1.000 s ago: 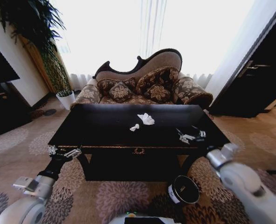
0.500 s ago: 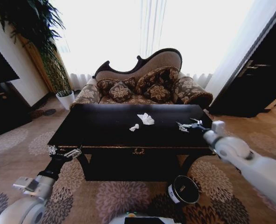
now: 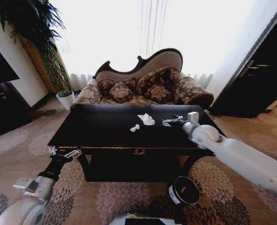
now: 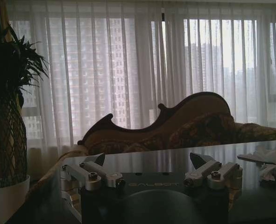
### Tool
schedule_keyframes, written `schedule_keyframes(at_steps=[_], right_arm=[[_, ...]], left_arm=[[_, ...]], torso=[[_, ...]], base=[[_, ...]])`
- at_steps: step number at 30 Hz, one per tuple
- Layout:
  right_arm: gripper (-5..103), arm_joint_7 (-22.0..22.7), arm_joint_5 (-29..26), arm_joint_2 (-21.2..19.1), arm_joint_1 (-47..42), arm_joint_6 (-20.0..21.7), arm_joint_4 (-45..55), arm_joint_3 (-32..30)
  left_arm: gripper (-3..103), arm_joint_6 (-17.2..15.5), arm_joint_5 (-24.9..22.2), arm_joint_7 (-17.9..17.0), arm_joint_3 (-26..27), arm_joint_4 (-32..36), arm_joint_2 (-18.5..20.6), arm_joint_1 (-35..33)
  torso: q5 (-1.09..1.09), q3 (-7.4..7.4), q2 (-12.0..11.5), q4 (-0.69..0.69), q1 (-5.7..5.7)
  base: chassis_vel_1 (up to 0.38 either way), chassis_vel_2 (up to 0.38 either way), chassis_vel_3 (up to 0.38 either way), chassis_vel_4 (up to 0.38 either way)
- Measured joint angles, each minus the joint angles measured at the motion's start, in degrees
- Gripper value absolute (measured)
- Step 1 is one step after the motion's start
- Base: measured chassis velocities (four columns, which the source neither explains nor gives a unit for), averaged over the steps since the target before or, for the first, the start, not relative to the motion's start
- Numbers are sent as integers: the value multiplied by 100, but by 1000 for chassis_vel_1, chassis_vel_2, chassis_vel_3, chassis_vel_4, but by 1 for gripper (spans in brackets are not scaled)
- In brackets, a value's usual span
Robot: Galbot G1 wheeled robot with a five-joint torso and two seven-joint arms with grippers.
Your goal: Move to the front of the table and place the trash on the table into the trash bin.
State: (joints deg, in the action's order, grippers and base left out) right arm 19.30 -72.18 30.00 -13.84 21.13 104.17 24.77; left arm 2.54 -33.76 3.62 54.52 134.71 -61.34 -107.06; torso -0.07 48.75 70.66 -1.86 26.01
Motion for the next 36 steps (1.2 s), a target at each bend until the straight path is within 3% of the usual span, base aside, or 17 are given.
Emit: schedule_keyframes(at_steps=[5,10,33,36], right_arm=[[100,198,-157,412,723,69,-346,693],[100,266,-172,639,855,109,-428,943],[103,319,104,1415,849,162,-901,1297],[95,302,189,1489,835,155,-988,1334]], left_arm=[[100,0,0,0,0,0,0,0],[100,0,0,0,0,0,0,0],[100,0,0,0,1,0,0,0],[100,0,0,0,0,0,0,0]], torso=[[3,1,0,1,0],[5,1,-1,0,1],[5,1,0,0,0],[5,0,0,0,0]], base=[[0,0,0,0],[0,0,0,0],[0,0,0,0],[0,0,0,0]])
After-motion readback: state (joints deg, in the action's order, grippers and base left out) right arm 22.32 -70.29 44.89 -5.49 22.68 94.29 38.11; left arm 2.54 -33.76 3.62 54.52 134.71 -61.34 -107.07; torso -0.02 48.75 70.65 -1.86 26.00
